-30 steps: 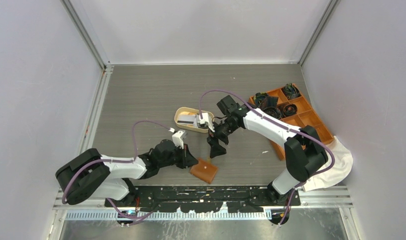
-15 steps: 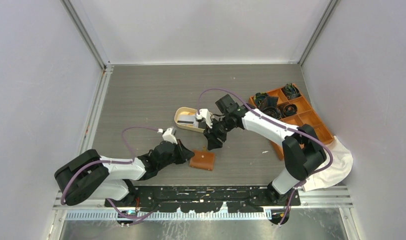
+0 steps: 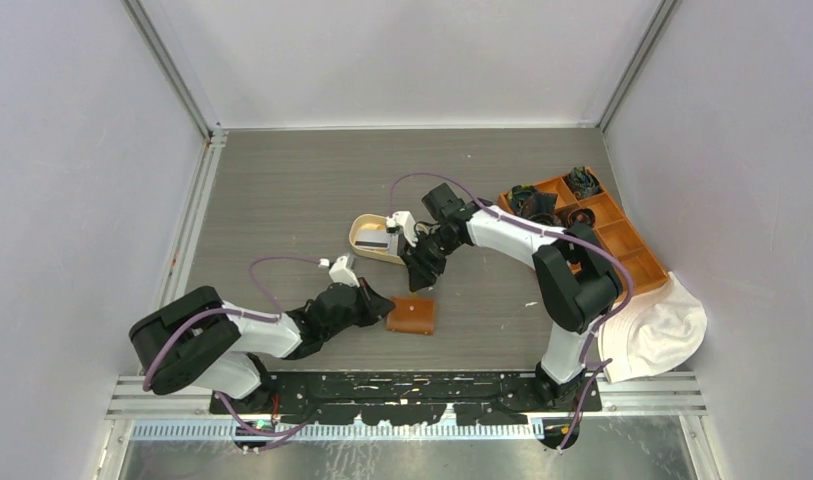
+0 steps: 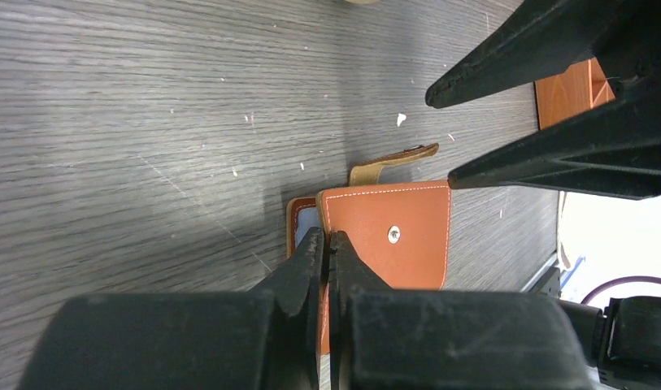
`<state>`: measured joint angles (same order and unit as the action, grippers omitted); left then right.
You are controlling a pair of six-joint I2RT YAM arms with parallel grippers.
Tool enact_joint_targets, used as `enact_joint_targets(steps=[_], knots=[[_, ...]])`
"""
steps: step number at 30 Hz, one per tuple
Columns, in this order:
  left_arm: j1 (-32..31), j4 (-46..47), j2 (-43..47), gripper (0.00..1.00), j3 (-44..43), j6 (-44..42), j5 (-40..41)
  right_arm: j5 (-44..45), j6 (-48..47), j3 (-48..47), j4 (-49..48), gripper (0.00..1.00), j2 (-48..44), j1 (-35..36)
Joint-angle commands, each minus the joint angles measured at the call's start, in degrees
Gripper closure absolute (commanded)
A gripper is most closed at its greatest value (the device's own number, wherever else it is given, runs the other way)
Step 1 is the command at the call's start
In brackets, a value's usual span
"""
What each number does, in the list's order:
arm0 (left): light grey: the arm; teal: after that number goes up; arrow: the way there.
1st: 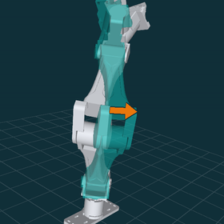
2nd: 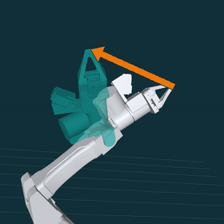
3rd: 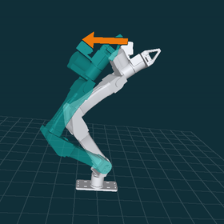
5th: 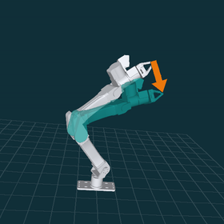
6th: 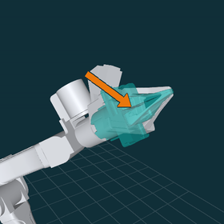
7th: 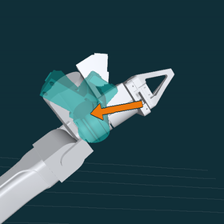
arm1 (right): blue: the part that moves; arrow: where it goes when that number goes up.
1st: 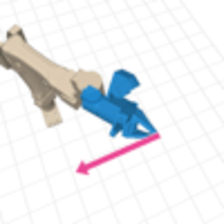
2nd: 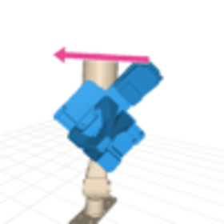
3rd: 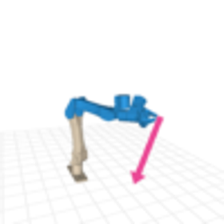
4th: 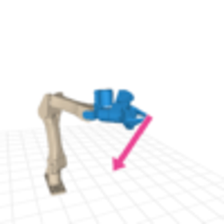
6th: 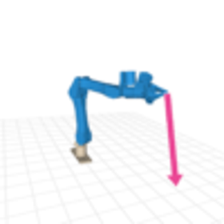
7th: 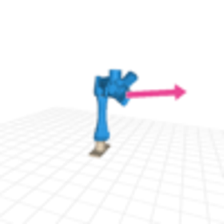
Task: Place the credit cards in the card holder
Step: Close the card holder at the center of the board.
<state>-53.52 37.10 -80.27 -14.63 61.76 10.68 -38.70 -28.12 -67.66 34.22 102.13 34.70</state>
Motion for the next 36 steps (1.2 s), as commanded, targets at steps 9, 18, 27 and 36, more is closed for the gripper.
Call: enact_joint_targets(steps=[9, 18, 27, 36], knots=[[-0.27, 0.54, -1.23, 1.0, -0.74, -0.79, -0.88, -3.24, -1.19, -5.38, 4.88, 0.67, 1.68, -0.16], [-0.23, 0.44, -1.07, 1.0, -0.75, -0.87, -1.17, -3.54, -1.94, -6.78, 7.63, 0.68, 4.13, -0.12], [-0.22, 0.65, -1.14, 1.0, -0.73, -0.96, -1.27, -3.05, -1.59, -6.73, 7.11, 0.8, 4.16, -0.1], [-0.23, 0.9, -1.52, 1.0, -0.84, -1.0, -1.54, -2.01, -0.18, -5.78, 4.81, 0.9, 3.44, -0.07]])
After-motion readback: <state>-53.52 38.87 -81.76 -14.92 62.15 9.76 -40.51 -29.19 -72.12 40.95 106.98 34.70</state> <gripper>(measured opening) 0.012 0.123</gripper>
